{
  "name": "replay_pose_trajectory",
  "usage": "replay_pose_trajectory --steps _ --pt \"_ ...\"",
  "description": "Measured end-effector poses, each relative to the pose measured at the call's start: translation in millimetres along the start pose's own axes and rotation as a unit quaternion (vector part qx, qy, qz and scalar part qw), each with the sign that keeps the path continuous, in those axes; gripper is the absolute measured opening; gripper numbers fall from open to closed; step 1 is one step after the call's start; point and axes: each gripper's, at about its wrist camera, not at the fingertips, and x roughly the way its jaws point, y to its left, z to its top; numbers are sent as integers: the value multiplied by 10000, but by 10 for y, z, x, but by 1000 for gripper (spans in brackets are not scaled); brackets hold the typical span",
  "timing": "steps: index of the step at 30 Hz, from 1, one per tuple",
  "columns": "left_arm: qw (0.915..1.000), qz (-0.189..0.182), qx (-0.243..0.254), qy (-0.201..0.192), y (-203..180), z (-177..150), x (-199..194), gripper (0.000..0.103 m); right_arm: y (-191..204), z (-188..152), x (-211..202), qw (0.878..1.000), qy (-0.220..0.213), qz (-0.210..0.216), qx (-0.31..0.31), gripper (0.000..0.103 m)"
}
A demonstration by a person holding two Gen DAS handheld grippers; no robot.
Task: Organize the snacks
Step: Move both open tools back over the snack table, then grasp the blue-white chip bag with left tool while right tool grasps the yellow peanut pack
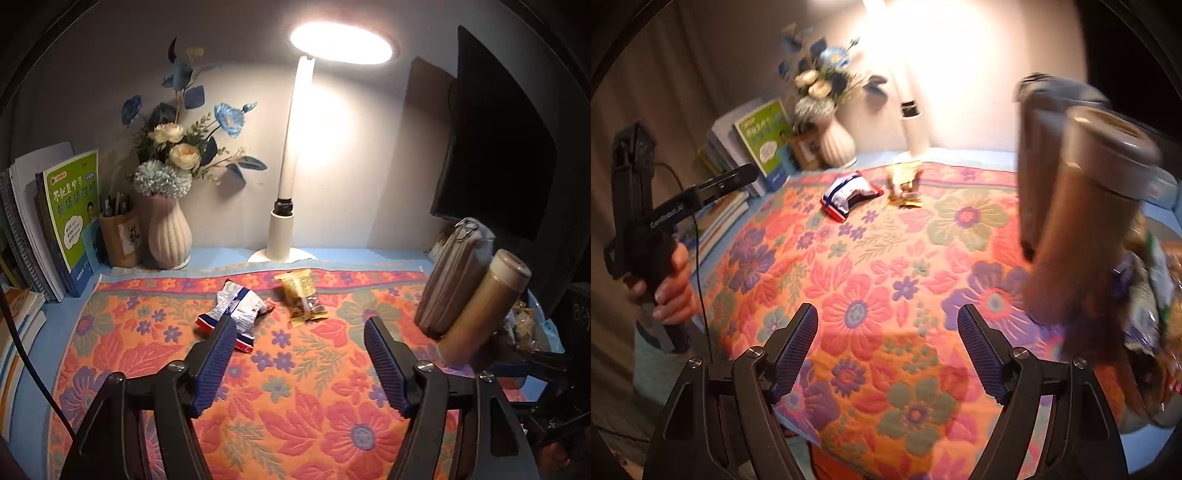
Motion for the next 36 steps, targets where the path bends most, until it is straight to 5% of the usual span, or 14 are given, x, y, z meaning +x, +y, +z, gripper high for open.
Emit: replay_pose_trajectory --steps 1,6,17,23,33,36 --pt "10000 31 35 86 21 2 123 84 21 68 94 10000 53 7 1 78" --pt "9973 480 193 527 365 -2 742 85 -15 425 643 9989 286 108 363 79" --pt "9936 357 -194 1052 770 66 1790 85 -130 994 1684 9966 102 -349 734 78" --pt "9939 282 -390 993 901 -14 1997 86 -179 1310 2010 9933 -374 -925 579 78" --pt "9942 210 -166 1038 796 -23 2008 86 -334 1296 2256 9945 -243 -676 762 77" --pt "9939 198 -145 1071 784 -30 2015 86 -337 1297 2317 9953 -65 -625 738 54"
